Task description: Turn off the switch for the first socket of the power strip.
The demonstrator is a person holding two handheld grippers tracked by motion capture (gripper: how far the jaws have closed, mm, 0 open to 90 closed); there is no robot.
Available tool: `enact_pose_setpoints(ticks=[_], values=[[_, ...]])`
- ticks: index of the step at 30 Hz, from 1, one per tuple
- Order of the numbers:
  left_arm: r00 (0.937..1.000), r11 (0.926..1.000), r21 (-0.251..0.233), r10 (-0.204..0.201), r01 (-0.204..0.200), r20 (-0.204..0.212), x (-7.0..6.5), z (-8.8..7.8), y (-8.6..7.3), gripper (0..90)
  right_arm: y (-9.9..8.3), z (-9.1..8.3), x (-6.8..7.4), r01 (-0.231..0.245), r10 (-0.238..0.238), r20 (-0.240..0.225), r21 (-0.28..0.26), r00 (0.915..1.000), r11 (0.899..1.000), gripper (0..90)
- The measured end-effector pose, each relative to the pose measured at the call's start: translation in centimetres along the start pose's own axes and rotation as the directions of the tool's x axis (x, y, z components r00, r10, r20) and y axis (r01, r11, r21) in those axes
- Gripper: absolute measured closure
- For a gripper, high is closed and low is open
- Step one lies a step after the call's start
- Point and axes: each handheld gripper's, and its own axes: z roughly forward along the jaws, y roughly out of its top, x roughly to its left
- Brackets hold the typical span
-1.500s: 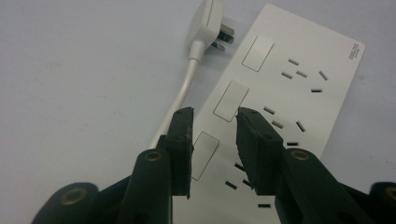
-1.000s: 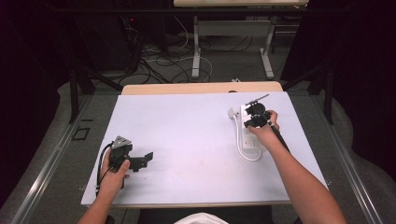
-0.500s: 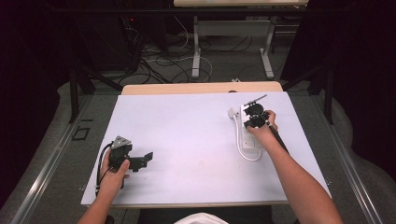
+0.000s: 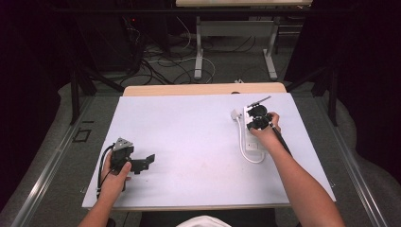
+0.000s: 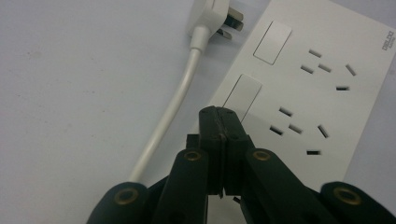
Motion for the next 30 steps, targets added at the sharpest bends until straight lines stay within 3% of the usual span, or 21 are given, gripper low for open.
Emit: enact_pose_setpoints(ticks=[8,14,16,22,30], values=[[1.0,1.0,-0.003,0.0,0.0,0.0,0.01,0.02,-0.01,1.7,-0.1,0.17,-0.01,0.013,-0.013,0.016,0.022,0.9998,1.0,90.0],[1.0,0.9999,-0.01,-0.003,0.003,-0.005,0.04,0.04,-0.06,1.7,-0.23,0.19,-0.21,0.011,-0.011,0.012,0.006,0.9999,1.0,90.0],[1.0,0.9999,-0.013,-0.001,0.001,-0.006,0.06,0.03,-0.04,1.7,-0.17,0.23,-0.02,-0.015,0.014,0.013,0.007,0.9998,1.0,90.0],[0.9999,1.0,-0.008,-0.005,0.005,-0.011,0.09,-0.01,-0.13,1.7,-0.17,0.24,-0.04,-0.012,0.012,0.012,0.005,0.9999,1.0,90.0],[0.9998,0.9998,-0.013,-0.013,0.013,-0.016,0.32,-0.28,-0.23,1.7,-0.22,0.2,-0.19,0.015,-0.015,0.014,0.005,0.9998,1.0,90.0]])
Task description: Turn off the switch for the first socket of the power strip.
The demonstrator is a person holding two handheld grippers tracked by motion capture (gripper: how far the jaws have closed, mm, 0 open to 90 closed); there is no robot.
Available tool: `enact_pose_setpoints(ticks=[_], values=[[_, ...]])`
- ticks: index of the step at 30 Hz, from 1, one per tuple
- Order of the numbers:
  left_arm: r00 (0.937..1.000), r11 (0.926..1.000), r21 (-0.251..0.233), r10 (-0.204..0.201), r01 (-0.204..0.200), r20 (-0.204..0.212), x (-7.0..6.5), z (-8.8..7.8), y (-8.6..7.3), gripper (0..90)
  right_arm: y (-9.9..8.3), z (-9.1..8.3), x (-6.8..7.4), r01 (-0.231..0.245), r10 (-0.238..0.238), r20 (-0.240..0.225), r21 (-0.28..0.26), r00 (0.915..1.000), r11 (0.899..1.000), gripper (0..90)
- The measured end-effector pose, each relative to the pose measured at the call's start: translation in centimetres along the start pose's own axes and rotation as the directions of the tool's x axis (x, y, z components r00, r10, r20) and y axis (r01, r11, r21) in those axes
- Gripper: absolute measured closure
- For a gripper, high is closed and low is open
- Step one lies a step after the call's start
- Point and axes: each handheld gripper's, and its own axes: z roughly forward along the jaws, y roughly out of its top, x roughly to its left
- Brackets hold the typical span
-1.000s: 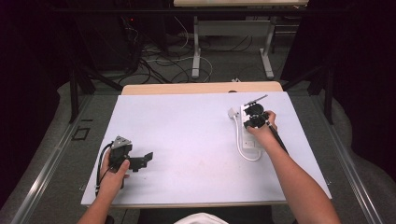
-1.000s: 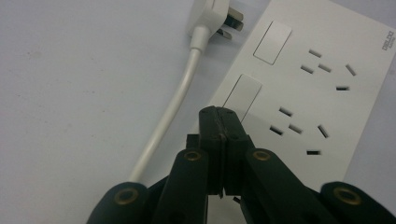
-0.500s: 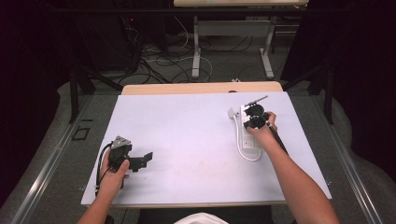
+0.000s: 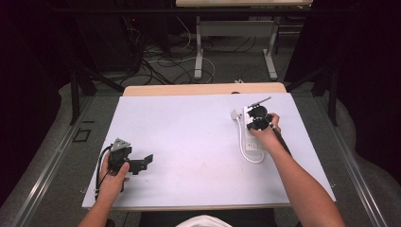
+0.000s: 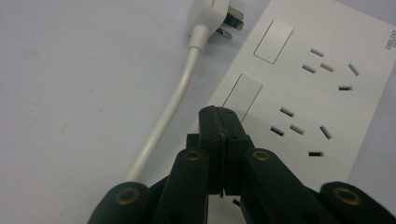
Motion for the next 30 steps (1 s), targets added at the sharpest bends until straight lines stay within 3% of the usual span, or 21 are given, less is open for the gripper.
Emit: enact_pose_setpoints(ticks=[8,14,30], values=[[1.0,1.0,0.007,0.007,-0.007,0.003,0.0,0.1,0.0,1.7,0.0,0.0,0.5,-0.02,0.02,0.005,-0.007,0.9998,1.0,90.0],[0.9999,0.9999,0.006,0.011,-0.011,0.005,0.0,0.1,0.0,1.7,-0.1,-0.4,0.5,-0.005,0.005,-0.003,-0.028,1.0,1.0,89.3],[0.9997,0.9998,0.01,0.018,-0.018,0.018,-0.3,0.5,0.3,1.7,-0.2,-1.5,0.3,-0.029,0.028,-0.026,-0.034,0.9993,0.999,79.4]])
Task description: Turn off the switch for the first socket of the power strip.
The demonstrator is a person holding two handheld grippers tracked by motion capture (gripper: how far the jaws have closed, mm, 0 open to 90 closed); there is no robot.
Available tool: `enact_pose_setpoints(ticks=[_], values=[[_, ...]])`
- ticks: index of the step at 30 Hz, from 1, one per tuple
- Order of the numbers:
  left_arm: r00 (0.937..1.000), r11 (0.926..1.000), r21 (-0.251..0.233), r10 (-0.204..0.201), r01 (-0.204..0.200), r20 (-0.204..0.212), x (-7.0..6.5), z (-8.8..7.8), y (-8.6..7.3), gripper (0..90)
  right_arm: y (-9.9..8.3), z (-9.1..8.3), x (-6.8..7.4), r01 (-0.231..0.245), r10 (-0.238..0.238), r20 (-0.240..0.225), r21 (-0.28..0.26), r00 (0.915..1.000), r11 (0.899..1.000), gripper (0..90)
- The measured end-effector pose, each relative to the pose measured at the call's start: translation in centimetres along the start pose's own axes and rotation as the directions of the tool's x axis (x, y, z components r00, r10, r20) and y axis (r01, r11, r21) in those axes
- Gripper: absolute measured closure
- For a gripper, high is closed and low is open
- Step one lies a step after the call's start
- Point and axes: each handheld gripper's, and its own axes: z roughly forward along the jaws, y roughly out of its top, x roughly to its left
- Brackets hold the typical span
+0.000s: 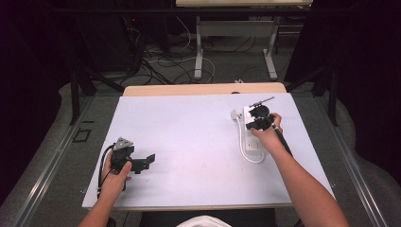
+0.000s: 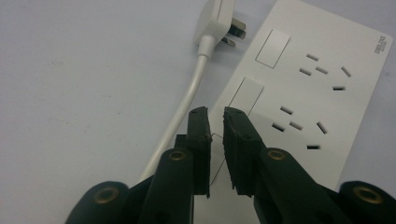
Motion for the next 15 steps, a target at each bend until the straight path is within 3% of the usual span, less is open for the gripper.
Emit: enact_pose_setpoints(ticks=[7,15], values=[[0.9999,0.9999,-0.004,-0.011,0.011,-0.005,-0.05,-0.02,-0.04,1.7,-0.05,-0.35,0.18,-0.024,0.024,-0.013,0.004,0.9996,1.0,70.9],[0.9999,0.9999,-0.005,-0.01,0.01,-0.007,-0.02,-0.04,-0.05,1.7,-0.22,-1.0,0.18,-0.017,0.017,-0.029,0.0,0.9994,1.0,64.0]])
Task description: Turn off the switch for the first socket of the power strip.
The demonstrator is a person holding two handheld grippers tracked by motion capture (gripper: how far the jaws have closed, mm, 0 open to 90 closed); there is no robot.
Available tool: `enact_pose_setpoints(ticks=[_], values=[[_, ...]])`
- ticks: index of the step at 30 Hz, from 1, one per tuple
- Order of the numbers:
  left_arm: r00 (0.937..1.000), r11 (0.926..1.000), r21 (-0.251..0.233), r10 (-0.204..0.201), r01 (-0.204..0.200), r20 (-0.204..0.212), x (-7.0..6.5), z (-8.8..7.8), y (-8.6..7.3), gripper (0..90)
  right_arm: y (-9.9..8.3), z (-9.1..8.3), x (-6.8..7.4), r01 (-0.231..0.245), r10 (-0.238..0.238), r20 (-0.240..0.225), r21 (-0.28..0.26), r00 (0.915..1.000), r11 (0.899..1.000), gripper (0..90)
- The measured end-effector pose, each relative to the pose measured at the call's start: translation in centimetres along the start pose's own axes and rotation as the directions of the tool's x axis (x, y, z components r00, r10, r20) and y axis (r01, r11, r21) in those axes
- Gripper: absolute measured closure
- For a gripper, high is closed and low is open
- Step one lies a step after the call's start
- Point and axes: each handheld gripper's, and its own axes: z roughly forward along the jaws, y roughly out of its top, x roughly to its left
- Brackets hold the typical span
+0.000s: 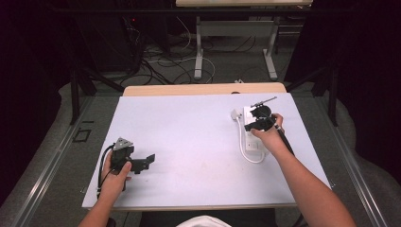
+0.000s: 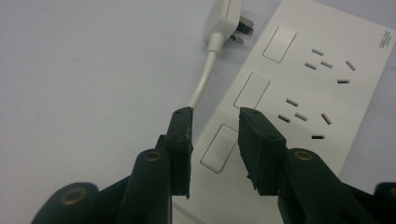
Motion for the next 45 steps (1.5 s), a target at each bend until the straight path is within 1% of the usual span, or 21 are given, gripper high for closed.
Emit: enact_pose_setpoints(ticks=[3,7,9,10,11,12,14,15,16,17,18,20,22,26,28,32,38,39,40,43,45], values=[[1.0,1.0,0.0,0.0,0.0,0.001,0.0,0.0,0.0,1.7,0.0,-0.2,0.1,-0.008,0.008,-0.009,0.003,0.9999,1.0,61.6],[1.0,1.0,0.0,0.001,-0.001,0.0,0.0,0.0,0.0,1.7,-0.1,-0.5,0.0,0.01,-0.01,-0.022,-0.004,0.9997,1.0,57.6],[1.0,1.0,0.0,0.001,-0.001,0.0,0.0,0.0,0.0,1.7,-0.2,-0.6,0.1,0.009,-0.009,-0.013,-0.008,0.9999,1.0,55.4],[1.0,1.0,0.0,-0.001,0.001,0.0,0.0,0.0,0.0,1.7,-0.2,-0.7,0.1,0.023,-0.023,-0.005,-0.002,0.9997,1.0,54.0],[1.0,1.0,0.0,0.0,0.0,0.0,0.0,0.0,0.0,1.7,-0.2,-0.7,0.2,0.016,-0.016,-0.002,-0.005,0.9999,1.0,52.9],[1.0,1.0,0.001,0.0,0.0,0.0,0.0,0.0,0.0,1.7,-0.2,-0.8,0.1,0.03,-0.03,0.008,-0.01,0.9995,1.0,50.7],[1.0,1.0,0.001,0.001,-0.001,0.0,0.0,0.0,0.0,1.7,-0.2,-0.9,0.2,0.024,-0.024,0.003,-0.007,0.9997,1.0,49.3],[1.0,1.0,0.0,-0.001,0.001,0.0,0.0,0.0,0.0,1.7,-0.3,-1.0,0.3,0.032,-0.032,0.008,-0.016,0.9994,0.999,47.5],[1.0,1.0,0.0,-0.001,0.001,0.0,0.0,0.0,0.0,1.7,-0.3,-1.1,0.2,0.046,-0.046,0.015,-0.015,0.9988,0.999,47.1],[1.0,1.0,0.0,-0.001,0.001,0.0,0.0,0.0,0.0,1.7,-0.3,-1.1,0.3,0.046,-0.045,0.006,-0.019,0.999,0.999,47.0],[1.0,1.0,0.0,-0.001,0.001,0.0,0.0,0.0,0.0,1.7,-0.3,-1.2,0.4,0.036,-0.036,0.011,-0.016,0.9993,0.999,46.9],[1.0,1.0,0.0,0.0,0.0,-0.001,0.0,0.0,0.0,1.7,-0.4,-1.4,0.4,0.053,-0.053,0.012,-0.024,0.9985,0.998,46.5],[1.0,1.0,0.0,0.0,0.0,-0.001,0.0,0.0,0.0,1.7,-0.4,-1.6,0.6,0.045,-0.045,0.008,-0.029,0.999,0.999,46.0],[1.0,1.0,0.0,0.0,0.0,-0.001,0.0,-0.1,0.0,1.7,-0.5,-2.0,0.6,0.062,-0.061,0.015,-0.044,0.998,0.997,44.3],[1.0,1.0,0.0,0.0,0.0,-0.001,0.0,-0.1,0.0,1.7,-0.6,-2.3,0.7,0.078,-0.077,0.023,-0.048,0.9968,0.996,41.2],[1.0,1.0,0.0,0.0,0.0,-0.001,0.0,-0.1,0.0,1.7,-0.8,-2.7,0.9,0.066,-0.065,0.011,-0.06,0.9978,0.996,36.8],[1.0,1.0,0.001,0.001,-0.001,-0.001,0.0,-0.1,0.0,1.7,-1.1,-3.5,1.2,0.064,-0.064,0.007,-0.08,0.998,0.995,29.7],[1.0,1.0,0.001,0.001,-0.001,-0.001,0.0,-0.1,0.0,1.7,-1.2,-3.6,1.3,0.055,-0.055,0.005,-0.085,0.9985,0.995,28.7],[1.0,1.0,0.001,0.001,-0.001,-0.001,0.0,-0.1,0.0,1.7,-1.2,-3.7,1.3,0.06,-0.06,0.002,-0.086,0.9982,0.994,27.3],[1.0,1.0,0.001,0.001,-0.001,-0.001,0.0,-0.1,0.0,1.7,-1.4,-4.1,1.4,0.052,-0.053,-0.003,-0.101,0.9986,0.994,23.7],[1.0,1.0,0.001,0.001,-0.001,-0.002,0.0,-0.1,0.0,1.7,-1.5,-4.4,1.4,0.055,-0.055,0.001,-0.104,0.9985,0.993,21.6]])
